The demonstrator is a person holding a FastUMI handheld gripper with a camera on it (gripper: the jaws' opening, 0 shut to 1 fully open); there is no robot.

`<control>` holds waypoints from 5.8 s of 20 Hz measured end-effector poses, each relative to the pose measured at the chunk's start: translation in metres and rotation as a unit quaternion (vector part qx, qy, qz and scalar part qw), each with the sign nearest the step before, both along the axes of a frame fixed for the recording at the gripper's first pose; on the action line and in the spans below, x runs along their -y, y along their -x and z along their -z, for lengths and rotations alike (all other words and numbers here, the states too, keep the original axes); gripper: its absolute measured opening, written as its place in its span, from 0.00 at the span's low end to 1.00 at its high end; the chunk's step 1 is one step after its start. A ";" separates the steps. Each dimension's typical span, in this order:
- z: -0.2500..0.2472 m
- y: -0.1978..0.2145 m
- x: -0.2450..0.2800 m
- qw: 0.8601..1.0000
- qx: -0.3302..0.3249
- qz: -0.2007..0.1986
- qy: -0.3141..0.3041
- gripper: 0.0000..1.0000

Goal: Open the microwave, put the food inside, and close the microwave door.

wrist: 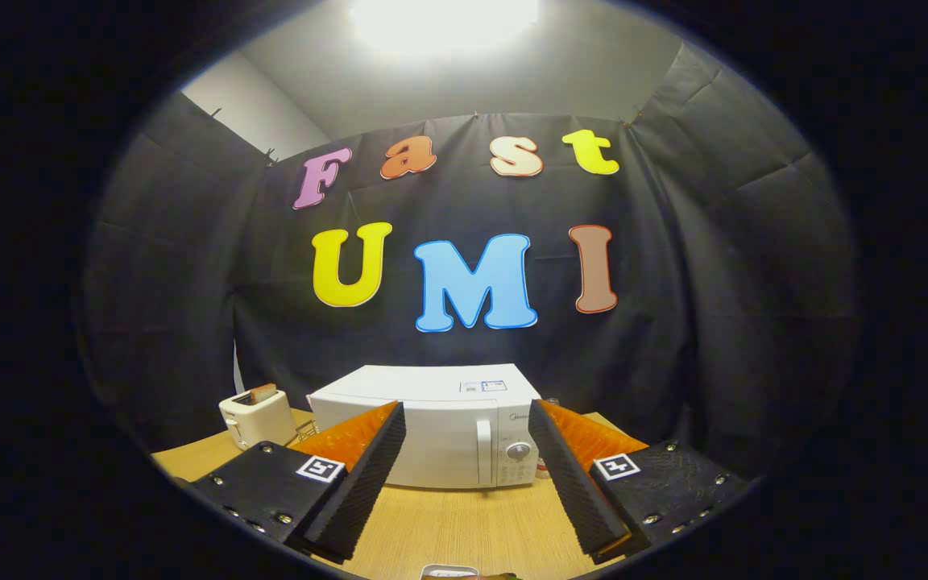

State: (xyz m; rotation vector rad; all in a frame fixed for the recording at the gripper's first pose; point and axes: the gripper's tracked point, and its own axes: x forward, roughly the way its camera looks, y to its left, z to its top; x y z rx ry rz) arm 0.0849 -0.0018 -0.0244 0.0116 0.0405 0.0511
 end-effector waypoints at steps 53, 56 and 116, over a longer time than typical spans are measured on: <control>0.185 -0.131 -0.001 0.971 -0.232 -0.036 0.050 0.04; 0.184 -0.103 -0.013 0.970 -0.236 -0.040 0.044 0.04; 0.092 0.125 -0.104 0.948 -0.225 -0.214 -0.074 0.96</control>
